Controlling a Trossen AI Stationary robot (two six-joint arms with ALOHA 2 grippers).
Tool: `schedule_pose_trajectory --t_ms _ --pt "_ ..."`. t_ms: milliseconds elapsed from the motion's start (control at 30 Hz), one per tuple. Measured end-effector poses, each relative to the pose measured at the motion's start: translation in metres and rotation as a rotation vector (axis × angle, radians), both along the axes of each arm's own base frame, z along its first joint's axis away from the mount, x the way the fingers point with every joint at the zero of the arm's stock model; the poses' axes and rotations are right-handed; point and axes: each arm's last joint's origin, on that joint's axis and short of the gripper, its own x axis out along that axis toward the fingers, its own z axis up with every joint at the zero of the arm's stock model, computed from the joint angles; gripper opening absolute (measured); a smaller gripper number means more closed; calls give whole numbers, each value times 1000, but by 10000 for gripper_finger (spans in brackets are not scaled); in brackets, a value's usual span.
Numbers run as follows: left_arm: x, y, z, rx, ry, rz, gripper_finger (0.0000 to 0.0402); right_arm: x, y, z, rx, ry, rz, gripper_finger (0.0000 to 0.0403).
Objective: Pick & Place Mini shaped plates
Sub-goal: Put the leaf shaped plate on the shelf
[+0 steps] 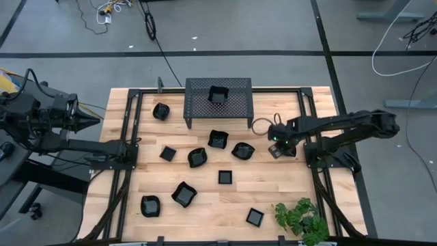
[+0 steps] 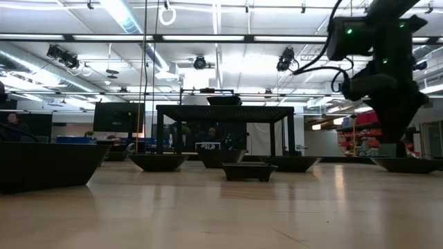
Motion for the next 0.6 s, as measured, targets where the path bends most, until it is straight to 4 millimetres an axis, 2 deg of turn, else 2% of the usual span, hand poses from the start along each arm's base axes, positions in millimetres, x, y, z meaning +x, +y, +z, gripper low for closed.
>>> schedule_pose_trajectory --t_ms 200,300,600 --pt "0 0 0 0 0 0 25 2 26 -2 -108 15 134 126" --pt "0 0 0 0 1 0 25 5 35 -9 -126 76 187 126" --pt "0 0 0 0 0 0 25 37 51 -12 -225 163 261 126"
